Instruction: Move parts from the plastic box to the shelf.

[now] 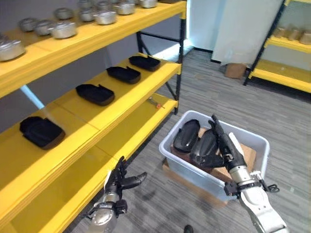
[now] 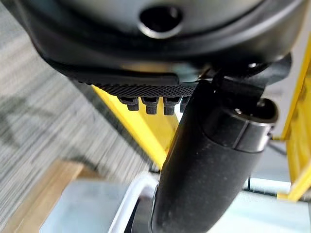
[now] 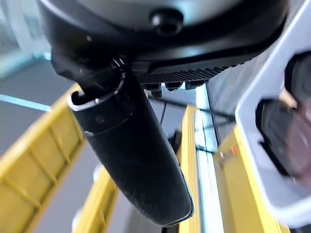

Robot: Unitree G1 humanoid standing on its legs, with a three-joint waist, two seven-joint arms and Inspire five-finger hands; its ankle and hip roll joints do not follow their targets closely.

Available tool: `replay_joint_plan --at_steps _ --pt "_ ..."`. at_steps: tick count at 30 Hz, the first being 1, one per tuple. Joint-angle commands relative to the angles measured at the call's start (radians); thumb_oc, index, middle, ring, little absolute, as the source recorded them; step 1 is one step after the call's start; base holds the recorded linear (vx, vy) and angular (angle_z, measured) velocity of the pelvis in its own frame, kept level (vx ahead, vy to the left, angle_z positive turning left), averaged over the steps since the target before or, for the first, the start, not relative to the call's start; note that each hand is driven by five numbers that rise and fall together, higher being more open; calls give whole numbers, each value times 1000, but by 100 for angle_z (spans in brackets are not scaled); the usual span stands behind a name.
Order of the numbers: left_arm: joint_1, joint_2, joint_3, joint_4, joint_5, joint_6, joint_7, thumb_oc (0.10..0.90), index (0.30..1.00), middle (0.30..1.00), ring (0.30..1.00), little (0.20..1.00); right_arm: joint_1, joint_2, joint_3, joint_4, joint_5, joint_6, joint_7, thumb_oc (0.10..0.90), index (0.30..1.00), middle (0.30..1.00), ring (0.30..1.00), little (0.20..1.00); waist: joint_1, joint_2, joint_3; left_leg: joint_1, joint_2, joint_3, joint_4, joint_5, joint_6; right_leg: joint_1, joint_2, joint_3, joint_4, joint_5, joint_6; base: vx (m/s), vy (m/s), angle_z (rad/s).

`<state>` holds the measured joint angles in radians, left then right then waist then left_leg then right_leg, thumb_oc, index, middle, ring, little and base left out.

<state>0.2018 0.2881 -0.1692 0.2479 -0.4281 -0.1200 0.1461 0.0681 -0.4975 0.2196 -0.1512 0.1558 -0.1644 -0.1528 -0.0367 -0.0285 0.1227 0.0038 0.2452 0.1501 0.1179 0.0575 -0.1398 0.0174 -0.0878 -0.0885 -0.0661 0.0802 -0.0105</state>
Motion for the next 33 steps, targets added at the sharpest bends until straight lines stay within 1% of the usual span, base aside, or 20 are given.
replay_joint_plan --at_steps 1,3,4,5,6,7,8,9,10,12,14,18,24,25,27,28,29,31,32,33 --pt "-77 31 30 -72 -29 -122 2 900 1000 1000 1000 1000 -106 2 -34 -86 -18 -131 -5 900 1000 1000 1000 1000 24 -18 10 -95 -110 -40 -8 52 72 57 35 -58 14 -73 78 162 -2 -61" --pt "-75 33 23 -75 -29 -123 0 900 1000 1000 1000 1000 -103 1 -37 -78 -7 -130 1 900 1000 1000 1000 1000 36 -17 13 -147 -111 -90 -57 100 64 62 35 -30 12 -73 82 194 68 -33" --pt "-76 34 21 -74 -24 -122 2 900 1000 1000 1000 1000 -97 0 -38 -75 -7 -131 0 900 1000 1000 1000 1000 54 -12 26 -185 -118 -153 -136 161 43 75 43 2 8 -75 87 203 87 -30" --pt "-76 34 22 -72 -24 -124 1 900 1000 1000 1000 1000 -97 -1 -39 -78 -8 -131 0 900 1000 1000 1000 1000 62 -7 28 -196 -124 -187 -156 177 34 74 49 19 6 -74 86 199 94 -51" --pt "-82 34 22 -67 -22 -126 4 900 1000 1000 1000 1000 -102 -2 -37 -81 -12 -134 1 900 1000 1000 1000 1000 72 -1 31 -203 -136 -241 -184 189 24 76 58 43 3 -78 87 78 43 -64" --pt "-83 34 22 -66 -22 -127 4 900 1000 1000 1000 1000 -102 -3 -37 -81 -12 -133 1 900 1000 1000 1000 1000 73 -1 33 -200 -136 -241 -185 188 24 78 58 43 3 -79 87 126 100 -121" --pt "-80 30 26 -58 -27 -131 2 900 1000 1000 1000 1000 -99 -3 -41 -86 -8 -133 11 900 1000 1000 1000 1000 69 9 29 -185 -136 -262 -189 173 28 86 64 79 4 -91 88 78 70 -141" --pt "-80 30 26 -58 -27 -131 2 900 1000 1000 1000 1000 -99 -3 -41 -86 -8 -133 11 900 1000 1000 1000 1000 70 9 29 -184 -136 -262 -189 173 28 86 64 80 4 -91 88 232 239 -137" --pt "-81 24 21 -51 -24 -131 0 900 1000 1000 1000 1000 -63 1 -62 -93 -4 -133 26 900 1000 1000 1000 1000 53 15 10 -162 -134 -225 -204 164 23 103 52 86 -4 -96 98 158 168 -73" --pt "-83 24 19 -51 -25 -130 -3 900 1000 1000 1000 1000 -54 3 -72 -93 1 -129 29 900 1000 1000 1000 1000 48 14 2 -154 -137 -210 -202 160 25 109 39 87 -4 -101 102 216 228 -27" --pt "-77 39 19 -54 -25 -129 -9 900 1000 1000 1000 1000 -31 14 -84 -100 6 -122 37 900 1000 1000 1000 1000 41 8 -26 -123 -145 -164 -205 140 45 100 12 116 4 -93 117 236 256 -22" --pt "-85 59 18 -59 -24 -120 -2 900 1000 1000 1000 1000 -29 38 -80 -90 5 -110 41 900 1000 1000 1000 1000 26 -11 -39 -77 -183 -95 -200 78 95 78 -40 161 32 -88 163 153 262 -48" --pt "-84 76 20 -61 -5 -111 5 900 1000 1000 1000 1000 -35 52 -59 -86 -20 -96 54 900 1000 1000 1000 1000 19 -16 -49 -44 -225 -49 -205 28 143 17 -75 201 107 -69 210 62 185 -43" --pt "-92 82 22 -59 12 -106 8 900 1000 1000 1000 1000 -45 61 -47 -78 -31 -93 59 900 1000 1000 1000 1000 21 -13 -39 -26 -233 -35 -205 10 158 -35 -75 188 217 -60 224 54 209 -34" --pt "-93 88 26 -57 21 -107 6 900 1000 1000 1000 1000 -54 64 -34 -78 -35 -92 67 900 1000 1000 1000 1000 19 -14 -17 -5 -235 -21 -205 -2 163 -103 -72 164 324 -11 237 11 111 -34" --pt "-93 88 26 -57 21 -107 6 900 1000 1000 1000 1000 -54 64 -34 -77 -35 -92 67 900 1000 1000 1000 1000 21 -14 -17 -5 -235 -20 -205 -2 164 -106 -71 166 329 -12 237 26 71 -60" --pt "-90 92 29 -57 29 -105 8 900 1000 1000 1000 1000 -56 68 -27 -78 -39 -92 71 900 1000 1000 1000 1000 24 -17 -5 18 -241 -8 -205 -17 169 -125 -92 116 365 13 243 40 80 -57" --pt "-81 96 39 -59 33 -104 1 900 1000 1000 1000 1000 -65 70 -21 -74 -39 -87 71 900 1000 1000 1000 1000 23 -23 9 43 -247 23 -205 -40 169 -176 -124 31 356 83 229 70 61 -79" --pt "-73 94 47 -57 22 -104 -7 900 1000 1000 1000 1000 -76 69 -14 -66 -35 -84 71 900 1000 1000 1000 1000 24 -26 28 56 -247 50 -205 -52 166 -203 -142 -32 276 126 224 65 -8 -103" --pt "-73 94 48 -57 22 -104 -7 900 1000 1000 1000 1000 -77 69 -14 -65 -35 -84 71 900 1000 1000 1000 1000 23 -24 29 57 -245 50 -205 -53 165 -199 -140 -34 270 130 224 95 -75 -105"
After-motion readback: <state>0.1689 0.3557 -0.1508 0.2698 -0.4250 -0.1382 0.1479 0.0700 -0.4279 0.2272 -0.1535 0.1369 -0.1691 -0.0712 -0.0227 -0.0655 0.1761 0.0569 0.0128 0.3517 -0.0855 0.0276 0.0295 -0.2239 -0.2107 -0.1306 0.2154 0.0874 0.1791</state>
